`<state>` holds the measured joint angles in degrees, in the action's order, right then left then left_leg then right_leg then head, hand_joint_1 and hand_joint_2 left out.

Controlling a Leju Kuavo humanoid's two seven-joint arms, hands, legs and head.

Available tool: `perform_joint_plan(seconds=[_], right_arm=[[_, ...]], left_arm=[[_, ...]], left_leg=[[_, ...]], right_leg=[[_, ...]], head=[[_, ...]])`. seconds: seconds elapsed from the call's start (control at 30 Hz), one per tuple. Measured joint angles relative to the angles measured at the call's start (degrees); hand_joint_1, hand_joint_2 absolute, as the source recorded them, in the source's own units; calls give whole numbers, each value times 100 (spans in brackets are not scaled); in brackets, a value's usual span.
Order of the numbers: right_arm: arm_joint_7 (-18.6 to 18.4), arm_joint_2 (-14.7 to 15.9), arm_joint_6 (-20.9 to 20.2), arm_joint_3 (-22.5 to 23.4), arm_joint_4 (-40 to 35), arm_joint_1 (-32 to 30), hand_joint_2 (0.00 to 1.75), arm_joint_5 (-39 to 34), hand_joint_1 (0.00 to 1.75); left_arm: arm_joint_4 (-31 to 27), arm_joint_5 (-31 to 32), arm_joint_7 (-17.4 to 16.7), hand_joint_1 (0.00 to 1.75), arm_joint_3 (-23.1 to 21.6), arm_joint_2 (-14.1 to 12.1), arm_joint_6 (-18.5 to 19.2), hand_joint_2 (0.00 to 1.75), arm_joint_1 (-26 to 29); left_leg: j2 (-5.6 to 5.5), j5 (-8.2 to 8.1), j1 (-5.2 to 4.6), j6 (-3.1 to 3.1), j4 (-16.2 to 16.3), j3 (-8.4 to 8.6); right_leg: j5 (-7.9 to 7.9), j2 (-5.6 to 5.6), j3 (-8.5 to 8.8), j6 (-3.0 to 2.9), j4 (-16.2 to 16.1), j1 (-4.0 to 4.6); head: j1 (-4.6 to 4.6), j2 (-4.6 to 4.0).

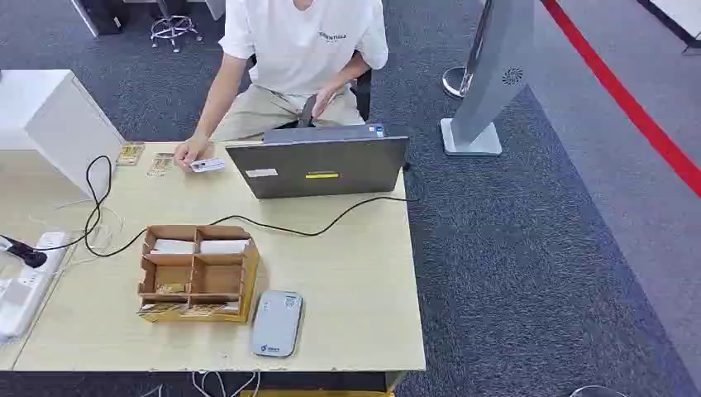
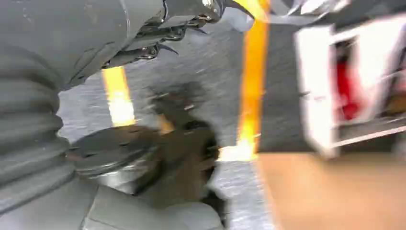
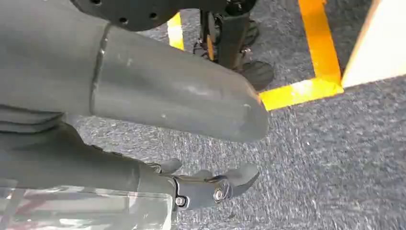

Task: Pass the card to the sensor for recognition and then transmit it.

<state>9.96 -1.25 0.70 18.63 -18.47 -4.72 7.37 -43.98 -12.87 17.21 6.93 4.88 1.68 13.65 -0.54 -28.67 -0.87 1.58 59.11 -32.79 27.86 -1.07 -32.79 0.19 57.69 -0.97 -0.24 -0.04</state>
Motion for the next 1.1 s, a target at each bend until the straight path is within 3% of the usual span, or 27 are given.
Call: perform_joint_plan(seconds=[0.43, 0.47, 1.1], right_arm=[[267, -101, 90, 712, 155, 145, 0, 394, 0], [282, -107, 100, 747, 164, 152, 175, 422, 0], [599, -312, 238, 1665, 358, 341, 175, 1149, 0]], left_arm=[[-2310, -4, 730, 0, 496, 435, -1139, 175, 397], [-2479, 11, 771, 0, 520, 457, -1222, 175, 423], [-6360, 420, 1706, 0, 1160, 1070, -3022, 175, 994]], left_leg=[[-6, 0, 1, 1, 0, 3], [-6, 0, 1, 1, 0, 3], [-10, -2, 1, 4, 0, 5]], right_leg=[[2, 4, 7, 3, 0, 0], [2, 4, 8, 3, 0, 0], [5, 9, 12, 7, 0, -1]], head=[[0, 0], [0, 0], [0, 0]])
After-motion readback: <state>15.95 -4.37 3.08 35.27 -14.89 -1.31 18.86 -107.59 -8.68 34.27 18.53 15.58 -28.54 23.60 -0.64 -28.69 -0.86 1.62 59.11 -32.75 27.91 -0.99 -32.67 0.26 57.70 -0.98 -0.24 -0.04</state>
